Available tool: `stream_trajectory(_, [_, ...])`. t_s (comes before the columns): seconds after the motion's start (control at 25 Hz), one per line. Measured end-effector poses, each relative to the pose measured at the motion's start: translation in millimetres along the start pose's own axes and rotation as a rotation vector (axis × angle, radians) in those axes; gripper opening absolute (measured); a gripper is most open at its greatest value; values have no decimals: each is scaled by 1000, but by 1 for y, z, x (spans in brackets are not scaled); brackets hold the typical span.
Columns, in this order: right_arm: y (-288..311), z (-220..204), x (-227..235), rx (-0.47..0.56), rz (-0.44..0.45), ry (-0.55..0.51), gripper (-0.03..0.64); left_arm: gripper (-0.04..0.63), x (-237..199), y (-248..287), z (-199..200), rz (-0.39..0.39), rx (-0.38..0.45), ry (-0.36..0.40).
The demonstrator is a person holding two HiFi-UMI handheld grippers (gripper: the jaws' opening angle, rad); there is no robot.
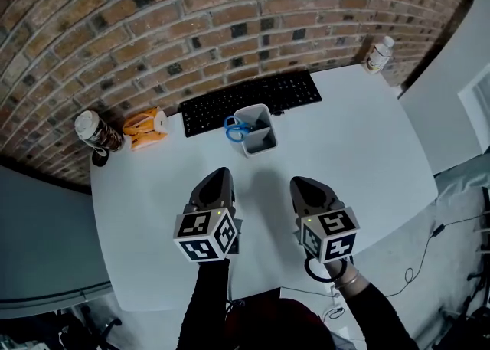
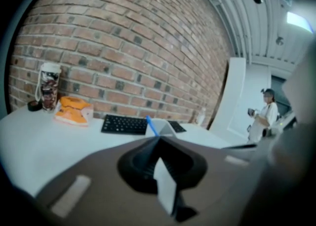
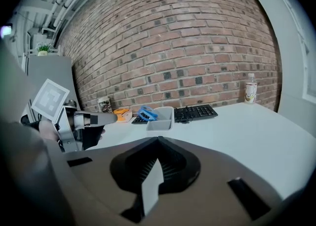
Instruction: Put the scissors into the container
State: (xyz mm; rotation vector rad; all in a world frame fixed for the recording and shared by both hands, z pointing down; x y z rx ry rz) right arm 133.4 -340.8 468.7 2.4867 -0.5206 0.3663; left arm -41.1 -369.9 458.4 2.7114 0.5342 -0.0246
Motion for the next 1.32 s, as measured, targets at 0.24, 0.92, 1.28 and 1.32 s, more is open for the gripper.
stream_trajectory(0.24, [-28, -7, 3, 25, -14, 5, 8, 2, 18, -26, -8, -9, -1, 17])
stream_trajectory(0.92, [-109, -20, -11, 110, -15, 12, 8, 2, 52, -114, -15, -11, 28, 63])
stream_trajectory(1.28, [-152, -32, -36, 144, 12, 11, 8, 3, 64, -161, -25, -25, 24, 72])
stream_trajectory(1.32, [-157, -34, -39, 146, 13, 9, 8, 3, 65, -166, -26, -27, 22, 72])
Point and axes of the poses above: the fingertips, and each gripper's own axes: y forward along the fingers, x to its right, z out of its top, the point moved 3 cm from there along -y, backward along the fingers, and after that the axes turned 13 degrees about y, right-handed, at the moved point
